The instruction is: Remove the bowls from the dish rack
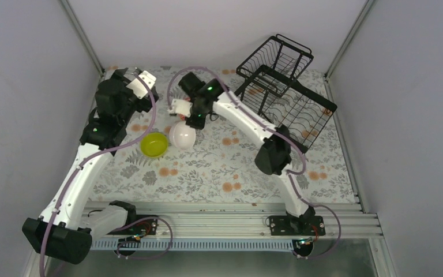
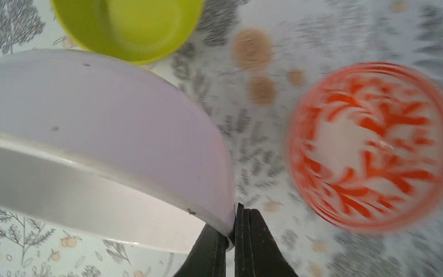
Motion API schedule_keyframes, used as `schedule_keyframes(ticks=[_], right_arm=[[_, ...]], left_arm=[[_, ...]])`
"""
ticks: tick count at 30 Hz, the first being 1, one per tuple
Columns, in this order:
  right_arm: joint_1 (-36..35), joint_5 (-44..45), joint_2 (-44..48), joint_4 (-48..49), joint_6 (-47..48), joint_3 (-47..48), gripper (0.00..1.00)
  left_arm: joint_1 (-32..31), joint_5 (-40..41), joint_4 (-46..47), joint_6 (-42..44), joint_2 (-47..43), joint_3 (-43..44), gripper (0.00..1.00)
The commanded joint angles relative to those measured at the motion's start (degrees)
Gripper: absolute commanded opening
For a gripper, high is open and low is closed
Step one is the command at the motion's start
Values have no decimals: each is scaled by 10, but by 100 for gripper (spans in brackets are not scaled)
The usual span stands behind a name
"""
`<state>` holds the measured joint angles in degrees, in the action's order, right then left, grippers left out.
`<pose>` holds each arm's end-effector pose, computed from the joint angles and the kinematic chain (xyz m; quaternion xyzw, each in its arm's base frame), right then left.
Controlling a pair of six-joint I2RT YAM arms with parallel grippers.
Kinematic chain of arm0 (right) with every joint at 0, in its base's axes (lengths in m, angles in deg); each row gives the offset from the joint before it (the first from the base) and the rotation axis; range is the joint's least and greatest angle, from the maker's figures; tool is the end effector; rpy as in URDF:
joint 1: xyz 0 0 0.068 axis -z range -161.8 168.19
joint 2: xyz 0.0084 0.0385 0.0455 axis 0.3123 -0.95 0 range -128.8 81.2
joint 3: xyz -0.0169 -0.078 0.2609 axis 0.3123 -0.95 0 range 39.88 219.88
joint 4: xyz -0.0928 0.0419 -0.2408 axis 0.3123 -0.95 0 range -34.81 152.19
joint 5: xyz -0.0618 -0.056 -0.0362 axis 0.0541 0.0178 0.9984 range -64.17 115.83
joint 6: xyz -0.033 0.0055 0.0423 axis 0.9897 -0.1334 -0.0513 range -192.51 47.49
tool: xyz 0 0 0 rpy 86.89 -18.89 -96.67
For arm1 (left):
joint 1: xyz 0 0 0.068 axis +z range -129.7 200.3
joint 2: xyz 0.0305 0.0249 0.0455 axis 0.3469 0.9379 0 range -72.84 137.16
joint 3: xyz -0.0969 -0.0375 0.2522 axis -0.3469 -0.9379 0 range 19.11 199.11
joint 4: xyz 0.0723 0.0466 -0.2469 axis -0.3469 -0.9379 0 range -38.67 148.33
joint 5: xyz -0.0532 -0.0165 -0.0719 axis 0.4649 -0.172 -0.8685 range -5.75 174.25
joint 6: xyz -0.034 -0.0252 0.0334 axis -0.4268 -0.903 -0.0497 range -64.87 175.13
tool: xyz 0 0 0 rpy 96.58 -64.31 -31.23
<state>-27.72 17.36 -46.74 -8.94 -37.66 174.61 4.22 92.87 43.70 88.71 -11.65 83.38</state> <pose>0.3202 0.3382 0.3118 -0.6425 0.7300 0.0931 0.2135 0.2332 -0.0617 0.3961 0.2812 0.7211 0.1535 0.6144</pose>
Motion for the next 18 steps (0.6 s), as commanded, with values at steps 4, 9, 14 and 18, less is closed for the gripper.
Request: schedule_keyframes(ticks=[4,9,14,18], right_arm=[[-71,24,-76,-7,19,60,3],[-93,45,-90,70,3,70,3],[-96,68,-88,110,5,60,3],[-97,83,-100,123,-4,69,3]], left_arm=[[97,-3,-58,24,-12,34,100],[176,23,-41,7,-16,40,100],[216,32,-32,9,-11,9,100],[242,12,-18,-2,-11,-21,100]])
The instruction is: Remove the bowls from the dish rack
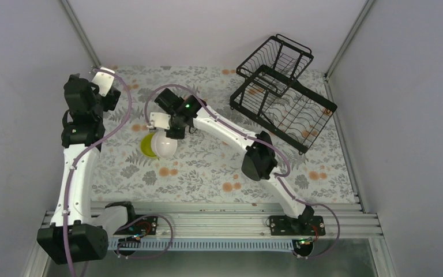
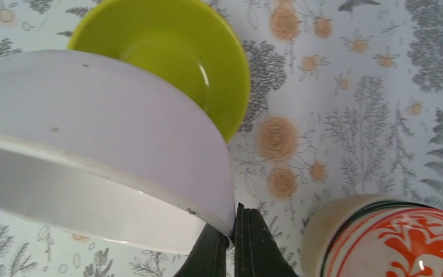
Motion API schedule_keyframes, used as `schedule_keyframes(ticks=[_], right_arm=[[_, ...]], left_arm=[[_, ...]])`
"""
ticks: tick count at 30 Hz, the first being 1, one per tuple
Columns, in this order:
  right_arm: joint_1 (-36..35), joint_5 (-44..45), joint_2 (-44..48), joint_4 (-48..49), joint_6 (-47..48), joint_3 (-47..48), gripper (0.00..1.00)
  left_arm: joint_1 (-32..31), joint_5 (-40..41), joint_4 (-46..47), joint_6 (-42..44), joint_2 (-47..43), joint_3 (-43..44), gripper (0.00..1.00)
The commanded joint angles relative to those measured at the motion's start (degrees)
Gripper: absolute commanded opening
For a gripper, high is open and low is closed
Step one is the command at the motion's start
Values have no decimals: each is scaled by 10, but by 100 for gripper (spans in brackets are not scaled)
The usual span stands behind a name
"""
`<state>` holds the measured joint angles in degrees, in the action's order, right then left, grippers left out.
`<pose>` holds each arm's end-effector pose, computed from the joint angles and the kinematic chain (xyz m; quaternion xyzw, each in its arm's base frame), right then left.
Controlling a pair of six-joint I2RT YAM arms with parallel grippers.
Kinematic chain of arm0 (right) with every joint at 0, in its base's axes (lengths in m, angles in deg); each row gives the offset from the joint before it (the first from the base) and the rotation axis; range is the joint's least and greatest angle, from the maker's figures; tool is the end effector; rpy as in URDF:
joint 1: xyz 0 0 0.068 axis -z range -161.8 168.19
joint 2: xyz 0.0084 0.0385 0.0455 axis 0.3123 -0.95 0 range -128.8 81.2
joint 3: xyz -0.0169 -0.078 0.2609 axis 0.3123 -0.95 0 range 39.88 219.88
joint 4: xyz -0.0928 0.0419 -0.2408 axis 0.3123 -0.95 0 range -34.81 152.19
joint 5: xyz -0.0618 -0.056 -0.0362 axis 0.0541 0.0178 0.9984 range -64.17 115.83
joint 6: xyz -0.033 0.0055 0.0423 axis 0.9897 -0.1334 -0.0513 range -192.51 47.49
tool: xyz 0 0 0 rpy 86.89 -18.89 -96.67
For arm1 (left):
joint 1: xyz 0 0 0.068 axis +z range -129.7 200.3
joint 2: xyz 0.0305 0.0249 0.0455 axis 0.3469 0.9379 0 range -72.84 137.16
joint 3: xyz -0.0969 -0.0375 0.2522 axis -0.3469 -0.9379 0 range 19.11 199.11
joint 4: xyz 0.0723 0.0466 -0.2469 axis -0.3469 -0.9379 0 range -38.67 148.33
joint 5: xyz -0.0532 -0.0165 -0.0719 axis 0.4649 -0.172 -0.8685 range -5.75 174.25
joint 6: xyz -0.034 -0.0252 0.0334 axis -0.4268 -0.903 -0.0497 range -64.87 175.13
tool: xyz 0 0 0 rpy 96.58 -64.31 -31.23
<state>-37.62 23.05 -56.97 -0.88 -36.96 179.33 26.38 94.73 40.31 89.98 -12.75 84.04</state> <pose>0.2862 0.4246 0.2585 -0.6979 0.6731 0.0661 0.2357 0.2316 0.0312 0.3980 0.1389 0.7700 0.2834 0.5546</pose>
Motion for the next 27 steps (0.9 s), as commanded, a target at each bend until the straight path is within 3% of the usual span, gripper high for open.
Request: schedule_keyframes(ticks=[1,5,23,25,27], right_arm=[[3,33,4,56,-15,21,3],[2,45,2,96,-19,23,3],[-2,28,-37,78,-9,25,3],[-3,29,-36,83,-13,24,5],[-5,31,-37,87,-15,23,14]], left_arm=[[26,-7,21,-17,0,-33,100],[45,-26,20,-37,7,-38,100],[65,-71,28,-57,6,-80,100],[65,-74,30,-58,6,-86,100],[65,-78,33,-59,5,-92,100]])
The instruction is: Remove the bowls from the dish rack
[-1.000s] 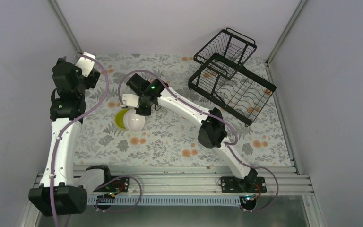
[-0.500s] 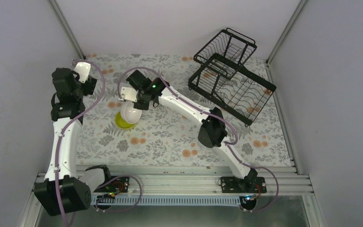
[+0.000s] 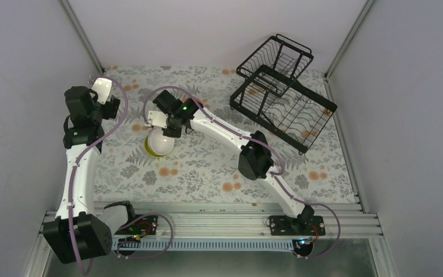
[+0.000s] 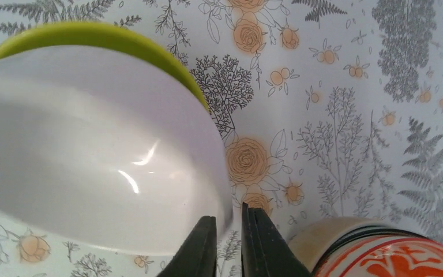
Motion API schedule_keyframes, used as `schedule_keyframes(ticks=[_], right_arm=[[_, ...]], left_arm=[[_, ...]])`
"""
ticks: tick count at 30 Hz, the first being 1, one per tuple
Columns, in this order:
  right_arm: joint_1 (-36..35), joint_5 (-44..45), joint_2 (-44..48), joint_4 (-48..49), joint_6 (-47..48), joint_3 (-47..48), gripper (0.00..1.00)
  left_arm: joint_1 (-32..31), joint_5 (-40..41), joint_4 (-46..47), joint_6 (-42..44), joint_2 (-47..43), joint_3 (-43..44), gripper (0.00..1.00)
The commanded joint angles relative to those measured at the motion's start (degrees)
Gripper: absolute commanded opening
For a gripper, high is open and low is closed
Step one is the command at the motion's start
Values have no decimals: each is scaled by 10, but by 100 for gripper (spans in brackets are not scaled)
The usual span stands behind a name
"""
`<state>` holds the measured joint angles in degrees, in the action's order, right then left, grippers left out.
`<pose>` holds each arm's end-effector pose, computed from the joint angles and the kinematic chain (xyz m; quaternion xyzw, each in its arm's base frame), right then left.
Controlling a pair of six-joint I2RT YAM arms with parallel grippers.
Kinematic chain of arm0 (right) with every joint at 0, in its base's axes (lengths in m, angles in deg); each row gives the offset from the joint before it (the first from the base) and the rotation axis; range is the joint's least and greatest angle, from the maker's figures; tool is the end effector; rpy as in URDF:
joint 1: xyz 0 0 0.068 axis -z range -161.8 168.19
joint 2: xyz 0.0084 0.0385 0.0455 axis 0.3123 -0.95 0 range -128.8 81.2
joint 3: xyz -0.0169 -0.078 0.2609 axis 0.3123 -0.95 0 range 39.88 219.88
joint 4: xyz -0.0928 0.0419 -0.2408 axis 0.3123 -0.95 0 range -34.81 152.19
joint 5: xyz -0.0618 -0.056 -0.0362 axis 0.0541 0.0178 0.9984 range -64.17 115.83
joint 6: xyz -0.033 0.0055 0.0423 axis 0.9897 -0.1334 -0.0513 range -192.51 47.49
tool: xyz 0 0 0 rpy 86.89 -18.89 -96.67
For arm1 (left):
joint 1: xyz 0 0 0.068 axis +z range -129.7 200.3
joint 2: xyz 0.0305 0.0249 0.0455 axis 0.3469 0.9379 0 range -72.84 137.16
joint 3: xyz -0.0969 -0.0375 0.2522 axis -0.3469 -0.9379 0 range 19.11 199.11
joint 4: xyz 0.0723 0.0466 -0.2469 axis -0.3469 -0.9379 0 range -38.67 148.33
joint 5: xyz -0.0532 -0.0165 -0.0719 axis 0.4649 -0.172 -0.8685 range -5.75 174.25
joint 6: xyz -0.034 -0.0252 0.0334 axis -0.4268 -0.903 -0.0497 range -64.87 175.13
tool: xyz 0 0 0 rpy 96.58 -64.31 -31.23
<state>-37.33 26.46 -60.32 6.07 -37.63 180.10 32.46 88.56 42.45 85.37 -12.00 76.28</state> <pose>0.3013 0.4383 0.2399 -0.6800 0.6774 0.0452 0.2769 0.2369 0.0538 0.3516 0.1068 0.8096 0.2371 0.5262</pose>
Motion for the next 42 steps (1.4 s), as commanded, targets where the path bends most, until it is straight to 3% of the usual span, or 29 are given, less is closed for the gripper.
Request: schedule_keyframes(ticks=[1,6,12,18,24,29,32,39,42], right_arm=[[-9,-2,-3,19,-8,15,21],[-14,6,4,26,-11,15,42],[-17,19,31,33,-20,-2,48],[-3,55,142,60,-31,-101,48],[82,143,306,119,-35,-200,53],[177,152,411,109,-36,-245,54],[214,142,478,98,-35,-309,51],[239,96,645,46,-54,-560,4],[265,89,696,28,-61,-669,3]], left_arm=[[4,-16,14,-14,-1,-16,100],[5,-21,22,-16,0,-26,100],[6,-29,20,-23,2,-26,100],[5,-66,5,-36,-1,-21,100],[5,-129,-2,-54,-10,-19,100],[-3,-194,-15,-80,10,9,100],[-22,-193,-12,-85,27,28,100],[-41,-179,-15,-94,51,59,98],[-45,-182,-21,-100,61,67,96]])
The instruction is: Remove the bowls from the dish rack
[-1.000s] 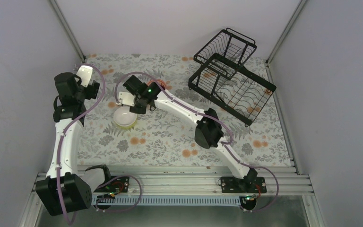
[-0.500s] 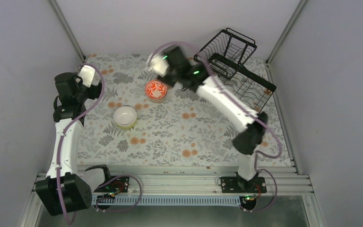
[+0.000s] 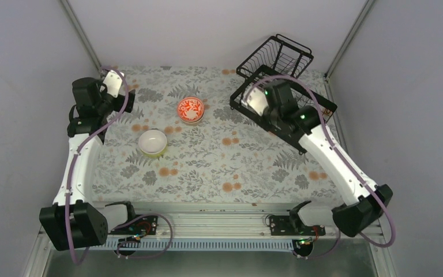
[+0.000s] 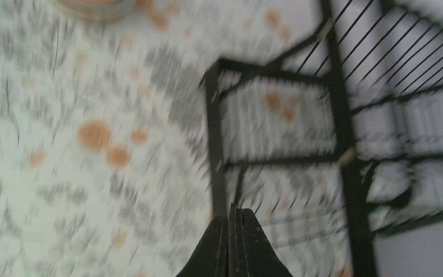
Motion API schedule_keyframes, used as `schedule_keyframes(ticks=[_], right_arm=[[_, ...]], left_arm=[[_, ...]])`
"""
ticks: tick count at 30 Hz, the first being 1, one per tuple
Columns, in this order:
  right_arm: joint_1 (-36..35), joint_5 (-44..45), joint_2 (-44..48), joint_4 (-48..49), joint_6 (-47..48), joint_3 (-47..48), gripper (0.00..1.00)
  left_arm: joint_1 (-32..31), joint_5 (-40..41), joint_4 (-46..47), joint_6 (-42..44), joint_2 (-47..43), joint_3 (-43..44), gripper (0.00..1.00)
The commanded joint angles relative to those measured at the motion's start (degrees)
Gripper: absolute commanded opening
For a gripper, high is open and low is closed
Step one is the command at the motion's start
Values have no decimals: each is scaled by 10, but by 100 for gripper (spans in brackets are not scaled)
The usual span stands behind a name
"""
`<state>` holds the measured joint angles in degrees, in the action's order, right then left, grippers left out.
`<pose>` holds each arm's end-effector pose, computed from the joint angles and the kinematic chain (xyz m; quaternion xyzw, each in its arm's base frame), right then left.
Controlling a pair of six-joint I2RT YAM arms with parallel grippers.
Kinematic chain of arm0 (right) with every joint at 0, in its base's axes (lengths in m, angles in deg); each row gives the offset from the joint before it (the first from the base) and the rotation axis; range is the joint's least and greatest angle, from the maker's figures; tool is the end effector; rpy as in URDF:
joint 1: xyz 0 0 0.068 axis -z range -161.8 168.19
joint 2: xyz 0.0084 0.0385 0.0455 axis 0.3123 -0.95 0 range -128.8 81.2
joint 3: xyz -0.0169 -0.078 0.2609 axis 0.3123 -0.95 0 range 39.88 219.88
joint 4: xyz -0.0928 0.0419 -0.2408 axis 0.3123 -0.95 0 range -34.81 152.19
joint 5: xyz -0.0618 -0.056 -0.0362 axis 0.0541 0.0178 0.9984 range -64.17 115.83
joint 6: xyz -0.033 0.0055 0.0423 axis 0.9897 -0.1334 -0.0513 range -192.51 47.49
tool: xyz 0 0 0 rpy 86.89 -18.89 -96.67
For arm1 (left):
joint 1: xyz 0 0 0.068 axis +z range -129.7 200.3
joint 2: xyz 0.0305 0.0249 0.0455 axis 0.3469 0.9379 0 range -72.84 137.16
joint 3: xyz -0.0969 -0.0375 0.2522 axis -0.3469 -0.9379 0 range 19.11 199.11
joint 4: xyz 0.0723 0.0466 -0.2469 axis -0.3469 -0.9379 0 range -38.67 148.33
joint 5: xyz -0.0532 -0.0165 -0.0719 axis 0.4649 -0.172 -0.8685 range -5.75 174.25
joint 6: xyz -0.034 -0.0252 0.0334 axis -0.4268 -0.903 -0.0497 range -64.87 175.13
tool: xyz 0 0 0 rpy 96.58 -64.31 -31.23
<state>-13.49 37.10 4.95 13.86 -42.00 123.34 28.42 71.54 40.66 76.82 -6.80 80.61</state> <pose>0.2374 0.1385 0.3886 -0.4332 0.7968 -0.0851 0.4127 0.2609 0.0293 0.3541 0.1587 0.8119 0.0538 0.5592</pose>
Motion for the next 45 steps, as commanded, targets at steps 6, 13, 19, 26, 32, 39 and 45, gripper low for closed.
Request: schedule_keyframes(ticks=[6,13,19,26,32,39,45], right_arm=[[123,54,65,24,-23,-283,3],[233,31,19,104,5,-371,3],[311,11,-50,133,-10,-382,3],[361,10,-86,178,-18,-382,3],[387,28,-95,222,-15,-357,3],[400,37,-108,246,-16,-323,3],[406,-41,-79,161,-21,-283,3]], left_arm=[[-13,-18,16,-28,13,11,95],[-26,-20,21,-25,16,-2,95],[-27,-19,23,-12,10,-13,96],[-27,-12,38,0,1,-37,97],[-27,-12,45,-6,2,-46,97],[-27,-7,57,-7,1,-67,98],[-27,-6,57,-6,4,-67,98]])
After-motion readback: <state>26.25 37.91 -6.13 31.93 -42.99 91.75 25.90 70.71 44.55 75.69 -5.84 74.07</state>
